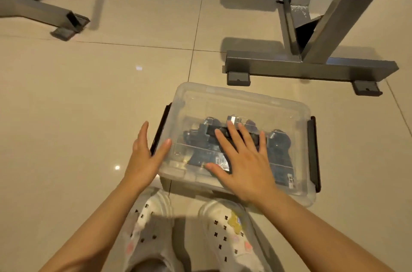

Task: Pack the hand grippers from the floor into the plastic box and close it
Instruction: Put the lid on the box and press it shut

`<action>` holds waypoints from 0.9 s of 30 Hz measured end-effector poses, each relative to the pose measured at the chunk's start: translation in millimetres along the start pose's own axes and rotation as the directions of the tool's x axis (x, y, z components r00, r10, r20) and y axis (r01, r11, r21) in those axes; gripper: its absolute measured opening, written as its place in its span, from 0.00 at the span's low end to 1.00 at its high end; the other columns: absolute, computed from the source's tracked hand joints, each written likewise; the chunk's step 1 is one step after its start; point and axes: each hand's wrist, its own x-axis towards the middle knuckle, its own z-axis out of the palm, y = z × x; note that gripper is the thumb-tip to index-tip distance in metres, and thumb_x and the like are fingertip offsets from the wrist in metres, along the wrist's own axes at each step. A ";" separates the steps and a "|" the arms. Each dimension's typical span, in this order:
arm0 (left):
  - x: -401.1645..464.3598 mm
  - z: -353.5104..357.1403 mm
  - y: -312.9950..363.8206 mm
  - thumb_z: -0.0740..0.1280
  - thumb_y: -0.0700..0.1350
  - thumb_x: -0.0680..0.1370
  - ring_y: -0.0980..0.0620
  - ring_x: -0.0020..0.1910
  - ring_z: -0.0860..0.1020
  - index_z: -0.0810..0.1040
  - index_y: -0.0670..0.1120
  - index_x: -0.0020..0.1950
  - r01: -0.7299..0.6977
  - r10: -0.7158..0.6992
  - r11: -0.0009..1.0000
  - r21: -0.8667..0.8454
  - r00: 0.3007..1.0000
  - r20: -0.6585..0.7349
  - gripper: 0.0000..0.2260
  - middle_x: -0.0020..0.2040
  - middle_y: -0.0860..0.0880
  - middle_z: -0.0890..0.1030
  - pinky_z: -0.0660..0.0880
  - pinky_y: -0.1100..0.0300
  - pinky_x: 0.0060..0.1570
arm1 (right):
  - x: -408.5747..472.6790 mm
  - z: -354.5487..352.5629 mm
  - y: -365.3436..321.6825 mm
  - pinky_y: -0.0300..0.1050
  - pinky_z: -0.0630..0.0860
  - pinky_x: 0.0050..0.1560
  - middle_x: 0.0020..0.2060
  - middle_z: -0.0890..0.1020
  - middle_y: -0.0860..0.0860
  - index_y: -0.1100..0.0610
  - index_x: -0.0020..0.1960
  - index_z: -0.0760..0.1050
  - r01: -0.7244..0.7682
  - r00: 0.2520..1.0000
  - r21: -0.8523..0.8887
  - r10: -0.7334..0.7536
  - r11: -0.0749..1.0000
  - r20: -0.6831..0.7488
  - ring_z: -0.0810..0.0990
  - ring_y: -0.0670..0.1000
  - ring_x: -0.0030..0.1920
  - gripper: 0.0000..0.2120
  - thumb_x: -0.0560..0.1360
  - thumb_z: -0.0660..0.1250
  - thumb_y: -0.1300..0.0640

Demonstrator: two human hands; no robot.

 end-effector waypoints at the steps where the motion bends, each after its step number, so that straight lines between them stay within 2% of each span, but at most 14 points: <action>1: -1.3 1.4 0.0 0.62 0.67 0.70 0.48 0.74 0.59 0.48 0.58 0.76 0.125 -0.111 0.974 -0.191 0.990 0.082 0.40 0.76 0.47 0.57 0.59 0.48 0.70 | 0.0 -0.2 0.4 0.62 0.35 0.72 0.77 0.45 0.45 0.42 0.77 0.50 0.001 1.000 -0.008 -0.001 1.000 -0.004 0.44 0.50 0.77 0.35 0.74 0.44 0.28; 3: -3.0 3.7 2.5 0.64 0.68 0.68 0.49 0.73 0.60 0.49 0.60 0.75 0.210 -0.175 0.917 -0.340 0.976 0.131 0.41 0.75 0.48 0.59 0.60 0.50 0.69 | 1.4 -0.3 -0.6 0.62 0.37 0.72 0.77 0.47 0.45 0.42 0.76 0.51 -0.012 1.000 -0.015 0.012 1.000 0.009 0.46 0.50 0.77 0.35 0.74 0.44 0.28; 6: -3.9 0.4 2.3 0.67 0.64 0.69 0.51 0.70 0.65 0.55 0.60 0.74 0.112 -0.125 0.947 -0.301 0.992 -0.024 0.38 0.72 0.50 0.65 0.64 0.53 0.67 | 2.6 -1.9 -5.6 0.62 0.39 0.73 0.77 0.53 0.46 0.42 0.76 0.54 -0.015 1.000 -0.015 0.015 1.000 0.023 0.50 0.51 0.77 0.35 0.74 0.45 0.28; 9: -9.9 0.1 7.4 0.68 0.56 0.74 0.54 0.68 0.69 0.57 0.59 0.74 -0.118 0.095 0.984 -0.136 0.982 -0.163 0.33 0.70 0.52 0.70 0.67 0.57 0.65 | 1.8 -3.9 -5.6 0.62 0.40 0.73 0.76 0.55 0.46 0.43 0.76 0.56 -0.012 1.000 -0.001 0.012 1.000 0.019 0.52 0.51 0.76 0.35 0.74 0.45 0.28; 11: -10.4 1.8 10.0 0.67 0.52 0.77 0.57 0.64 0.70 0.54 0.61 0.75 -0.221 0.217 0.975 -0.002 0.962 -0.166 0.31 0.67 0.53 0.72 0.67 0.60 0.63 | 2.5 -4.2 -5.9 0.62 0.40 0.73 0.76 0.55 0.46 0.43 0.76 0.56 -0.010 1.000 0.000 0.010 1.000 0.023 0.51 0.51 0.76 0.35 0.74 0.45 0.27; 13: -8.2 2.0 10.3 0.66 0.49 0.78 0.57 0.58 0.71 0.53 0.61 0.74 -0.269 0.283 0.958 0.098 0.942 -0.181 0.30 0.63 0.52 0.75 0.68 0.57 0.61 | 3.3 -5.0 -6.1 0.62 0.39 0.73 0.76 0.55 0.46 0.43 0.76 0.55 -0.005 1.000 0.005 0.005 1.000 0.028 0.51 0.50 0.76 0.36 0.73 0.44 0.27; 16: -3.1 1.3 9.0 0.67 0.43 0.77 0.51 0.43 0.77 0.67 0.51 0.71 -0.372 0.462 0.860 0.349 0.858 -0.223 0.24 0.46 0.50 0.81 0.72 0.48 0.56 | 4.3 -5.5 -6.7 0.61 0.39 0.73 0.76 0.55 0.47 0.43 0.76 0.55 -0.001 1.000 0.007 0.001 1.000 0.026 0.51 0.50 0.76 0.36 0.73 0.43 0.27; 18: -0.5 2.2 7.5 0.68 0.41 0.75 0.49 0.39 0.78 0.74 0.47 0.65 -0.388 0.517 0.810 0.439 0.826 -0.224 0.18 0.42 0.49 0.82 0.73 0.48 0.53 | 4.2 -5.8 -6.7 0.61 0.39 0.73 0.76 0.56 0.47 0.43 0.76 0.56 0.001 1.000 0.020 -0.002 1.000 0.020 0.51 0.51 0.76 0.36 0.73 0.44 0.27; 20: 0.0 4.3 4.2 0.65 0.43 0.76 0.46 0.45 0.81 0.76 0.47 0.62 -0.392 0.526 0.794 0.464 0.826 -0.202 0.14 0.48 0.47 0.83 0.74 0.49 0.52 | 2.9 -6.0 -6.0 0.61 0.38 0.73 0.76 0.54 0.46 0.43 0.76 0.55 0.003 1.000 0.032 -0.003 0.999 0.018 0.50 0.50 0.77 0.35 0.74 0.43 0.27; 22: -0.4 6.1 3.5 0.57 0.48 0.78 0.44 0.55 0.79 0.74 0.48 0.65 -0.369 0.479 0.808 0.459 0.865 -0.149 0.16 0.59 0.46 0.80 0.73 0.48 0.54 | 2.4 -5.2 -5.1 0.60 0.39 0.73 0.76 0.55 0.46 0.42 0.76 0.56 -0.001 1.000 0.052 0.001 0.999 -0.001 0.50 0.49 0.76 0.32 0.76 0.43 0.30; 24: 1.8 6.1 4.2 0.55 0.48 0.78 0.43 0.63 0.74 0.70 0.50 0.68 -0.354 0.461 0.793 0.495 0.881 -0.108 0.19 0.68 0.44 0.73 0.72 0.46 0.58 | 4.4 -4.8 -3.1 0.61 0.46 0.72 0.74 0.62 0.48 0.44 0.74 0.60 -0.011 0.999 0.066 0.013 0.998 -0.037 0.57 0.50 0.75 0.28 0.78 0.45 0.34; 27: 5.0 4.3 8.3 0.63 0.43 0.75 0.40 0.67 0.71 0.72 0.51 0.67 -0.395 0.539 0.710 0.583 0.838 -0.088 0.20 0.71 0.44 0.69 0.70 0.41 0.60 | 11.8 -8.3 2.7 0.59 0.62 0.66 0.68 0.71 0.49 0.47 0.70 0.68 -0.005 0.995 0.042 0.009 0.999 -0.098 0.68 0.51 0.68 0.25 0.78 0.50 0.39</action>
